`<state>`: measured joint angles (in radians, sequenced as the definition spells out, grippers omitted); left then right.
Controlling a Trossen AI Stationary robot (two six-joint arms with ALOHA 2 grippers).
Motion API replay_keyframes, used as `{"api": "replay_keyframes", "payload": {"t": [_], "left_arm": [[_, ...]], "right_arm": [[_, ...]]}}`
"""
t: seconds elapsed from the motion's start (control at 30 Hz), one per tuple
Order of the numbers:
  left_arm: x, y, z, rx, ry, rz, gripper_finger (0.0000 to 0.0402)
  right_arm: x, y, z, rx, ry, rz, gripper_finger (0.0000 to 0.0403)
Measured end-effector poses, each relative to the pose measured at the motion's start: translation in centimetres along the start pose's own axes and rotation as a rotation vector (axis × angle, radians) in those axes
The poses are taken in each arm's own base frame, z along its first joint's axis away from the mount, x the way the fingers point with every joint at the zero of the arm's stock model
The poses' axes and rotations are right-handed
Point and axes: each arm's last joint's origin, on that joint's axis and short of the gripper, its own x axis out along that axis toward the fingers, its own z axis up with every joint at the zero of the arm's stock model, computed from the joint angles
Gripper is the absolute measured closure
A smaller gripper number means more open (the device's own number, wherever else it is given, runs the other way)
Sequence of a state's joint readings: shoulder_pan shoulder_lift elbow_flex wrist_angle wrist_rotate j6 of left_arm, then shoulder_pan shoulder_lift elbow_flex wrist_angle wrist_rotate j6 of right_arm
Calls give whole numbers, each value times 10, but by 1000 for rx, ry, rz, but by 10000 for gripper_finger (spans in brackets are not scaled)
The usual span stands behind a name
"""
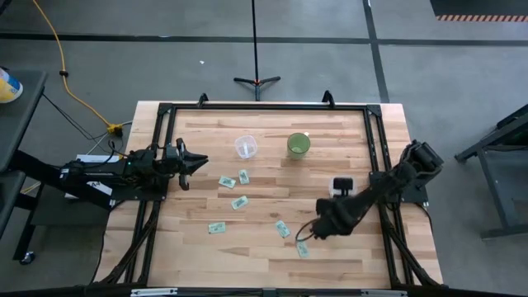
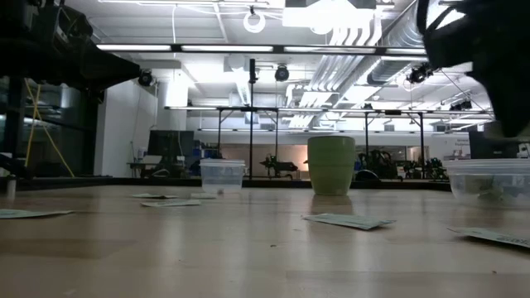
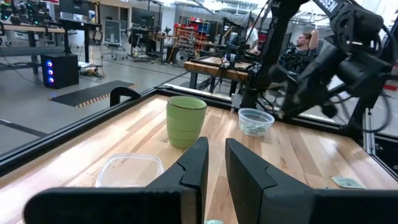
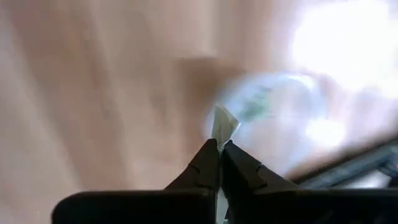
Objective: Pick and place items into bin
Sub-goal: Put the white sweetener packet into the right transparent bin
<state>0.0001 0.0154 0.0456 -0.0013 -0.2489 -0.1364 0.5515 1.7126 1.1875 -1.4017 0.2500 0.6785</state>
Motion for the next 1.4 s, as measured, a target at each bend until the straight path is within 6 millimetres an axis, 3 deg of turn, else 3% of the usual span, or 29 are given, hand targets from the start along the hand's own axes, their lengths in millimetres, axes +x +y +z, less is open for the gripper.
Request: {"api": "replay_keyframes", "payload": {"t": [0.17, 0.4, 0.63, 0.87, 1.07, 1.4], "left_arm": [[0, 0, 0, 0, 0, 0, 309], [0, 0, 0, 0, 0, -1, 309], [0, 0, 0, 0, 1, -1, 309], [0, 0, 0, 0, 0, -1, 309], [0, 0, 0, 0, 0, -1, 309], [0, 0, 0, 0, 1, -1, 309]], "right_arm": [[5, -21, 6, -22, 55, -77, 398], [14, -44, 18, -43, 94, -51, 395], [36, -61, 2, -14, 135, 67, 396], [35, -70, -5, 62, 18, 141, 398], [36, -71, -9, 55, 21, 144, 359], [35, -75, -10, 98, 34, 100, 250]]}}
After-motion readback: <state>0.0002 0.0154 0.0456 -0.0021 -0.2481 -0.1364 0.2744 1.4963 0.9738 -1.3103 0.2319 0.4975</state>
